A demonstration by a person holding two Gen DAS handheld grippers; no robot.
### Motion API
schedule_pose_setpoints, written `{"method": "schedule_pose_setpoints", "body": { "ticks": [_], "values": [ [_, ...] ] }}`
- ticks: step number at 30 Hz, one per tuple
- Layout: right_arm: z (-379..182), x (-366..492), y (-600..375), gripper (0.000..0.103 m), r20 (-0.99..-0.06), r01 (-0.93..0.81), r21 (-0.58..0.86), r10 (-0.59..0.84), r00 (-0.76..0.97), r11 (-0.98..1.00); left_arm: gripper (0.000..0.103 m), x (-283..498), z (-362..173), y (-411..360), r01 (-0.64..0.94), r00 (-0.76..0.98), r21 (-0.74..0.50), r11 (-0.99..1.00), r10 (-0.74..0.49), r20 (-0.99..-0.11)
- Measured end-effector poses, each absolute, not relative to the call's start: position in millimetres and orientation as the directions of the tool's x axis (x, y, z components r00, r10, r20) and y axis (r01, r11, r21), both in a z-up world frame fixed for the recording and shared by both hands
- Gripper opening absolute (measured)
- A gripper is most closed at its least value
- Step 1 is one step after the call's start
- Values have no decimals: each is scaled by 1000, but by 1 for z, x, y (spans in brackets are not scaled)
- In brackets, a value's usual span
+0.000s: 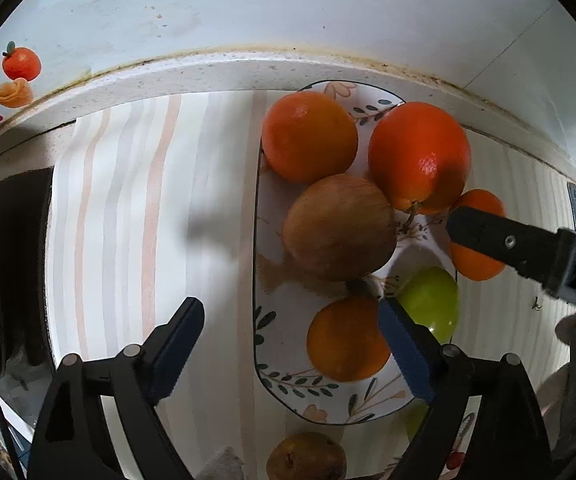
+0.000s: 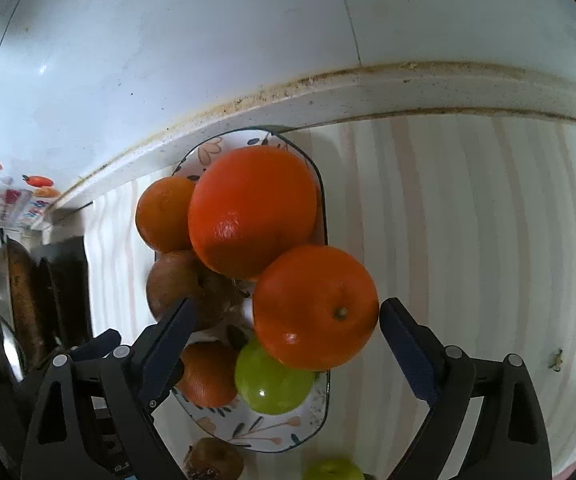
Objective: Organize fruits
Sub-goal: 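Carry both oranges onto the floral plate and release them, then lift both open tools away from the plate back toward the cat mat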
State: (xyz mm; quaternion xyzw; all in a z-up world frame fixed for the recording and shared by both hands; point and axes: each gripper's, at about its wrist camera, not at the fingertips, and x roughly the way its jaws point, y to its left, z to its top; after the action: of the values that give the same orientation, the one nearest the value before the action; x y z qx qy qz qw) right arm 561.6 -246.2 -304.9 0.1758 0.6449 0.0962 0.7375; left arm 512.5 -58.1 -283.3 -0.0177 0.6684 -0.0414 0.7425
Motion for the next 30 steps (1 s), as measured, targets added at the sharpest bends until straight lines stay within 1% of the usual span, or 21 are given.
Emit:
{"method": "schedule_pose_setpoints", "body": {
  "ticks": [2, 3, 5, 9, 14, 21, 23, 24, 30],
  "values": [
    [-310, 561, -251, 93, -909, 118, 405, 385, 160, 907, 89, 513, -284, -56, 32, 107, -72, 997, -75, -991],
    [-311, 560, -253, 90, -907, 123, 410, 390, 160, 904, 89, 513, -284, -54, 25, 108, -74, 997, -77, -991],
    [-314, 558, -250, 90, -895, 115, 437, 420, 148, 892, 89, 511, -283, -52, 20, 109, -72, 997, -74, -991],
    [-313, 557, -244, 90, -910, 77, 400, 386, 150, 913, 89, 513, -281, -50, 20, 117, -64, 998, -66, -991],
    [-310, 558, -252, 91, -895, 97, 431, 412, 169, 897, 89, 516, -273, -47, 2, 119, -80, 997, -80, -990],
    [-302, 554, -268, 93, -906, 123, 408, 385, 178, 904, 89, 512, -258, -50, 15, 152, -78, 997, -79, -985],
    [-292, 547, -275, 95, -920, 127, 366, 338, 197, 922, 89, 507, -250, -50, 17, 170, -75, 997, -76, -982],
    [-287, 542, -276, 97, -925, 119, 344, 315, 210, 931, 89, 503, -245, -49, 18, 181, -69, 997, -72, -981],
    [-244, 495, -268, 99, -949, 56, 131, 109, 295, 990, 89, 471, -214, -46, 26, 260, -22, 999, -28, -965]
  ]
}}
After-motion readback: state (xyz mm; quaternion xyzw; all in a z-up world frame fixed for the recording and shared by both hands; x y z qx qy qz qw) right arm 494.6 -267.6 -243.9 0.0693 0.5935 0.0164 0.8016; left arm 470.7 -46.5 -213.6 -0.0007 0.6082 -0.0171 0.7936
